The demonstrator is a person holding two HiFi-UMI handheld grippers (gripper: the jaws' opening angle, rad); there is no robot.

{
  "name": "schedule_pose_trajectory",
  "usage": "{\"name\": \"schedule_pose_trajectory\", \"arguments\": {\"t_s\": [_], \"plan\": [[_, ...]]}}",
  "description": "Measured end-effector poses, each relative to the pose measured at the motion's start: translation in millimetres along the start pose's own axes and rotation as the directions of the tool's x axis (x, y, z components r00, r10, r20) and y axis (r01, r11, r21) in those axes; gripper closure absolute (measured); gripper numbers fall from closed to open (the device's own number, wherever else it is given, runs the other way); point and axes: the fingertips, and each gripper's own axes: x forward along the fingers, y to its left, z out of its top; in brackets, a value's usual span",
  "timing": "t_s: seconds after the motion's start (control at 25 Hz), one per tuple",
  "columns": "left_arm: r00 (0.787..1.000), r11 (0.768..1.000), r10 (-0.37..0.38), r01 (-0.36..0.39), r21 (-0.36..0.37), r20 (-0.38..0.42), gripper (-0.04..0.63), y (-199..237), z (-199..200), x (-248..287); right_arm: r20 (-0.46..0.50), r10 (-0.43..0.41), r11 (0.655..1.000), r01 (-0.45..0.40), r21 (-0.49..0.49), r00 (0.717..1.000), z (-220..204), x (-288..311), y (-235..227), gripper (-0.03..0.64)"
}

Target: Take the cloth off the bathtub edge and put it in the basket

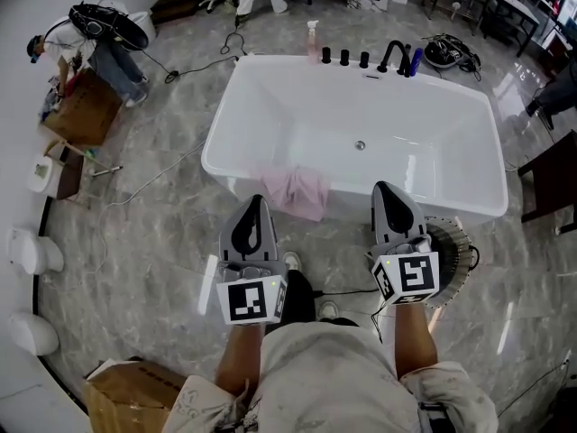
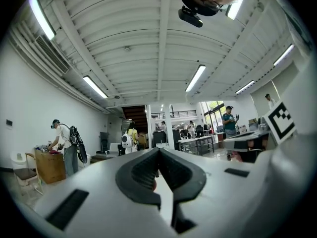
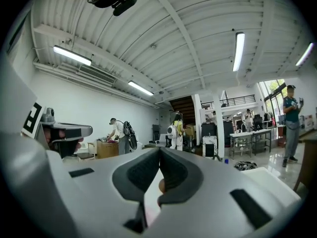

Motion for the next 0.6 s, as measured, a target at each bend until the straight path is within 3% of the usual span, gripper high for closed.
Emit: {"name": "schedule_pose_trajectory", "arguments": {"t_s": [0.24, 0.4, 0.6], "plan": [[0.999, 1.000, -0.022, 0.021, -0.019, -0.027, 0.594, 46.3, -25.0, 48.6, -0.001, -0.051, 0.999, 0.051, 0.015, 0.999, -0.6, 60.1, 4.8, 0.629], [0.999, 0.997, -0.020, 0.016, -0.070, -0.048, 0.594, 84.7, -44.4, 80.2, 0.016, -0.062, 0.998, 0.061, 0.031, 0.998, -4.6, 106.6, 17.4, 0.629], [0.997, 0.995, -0.049, 0.044, -0.092, -0.058, 0.594, 120.9, -67.7, 114.2, -0.036, -0.073, 0.997, 0.074, 0.028, 0.997, -19.2, 159.2, 36.0, 0.629]]}}
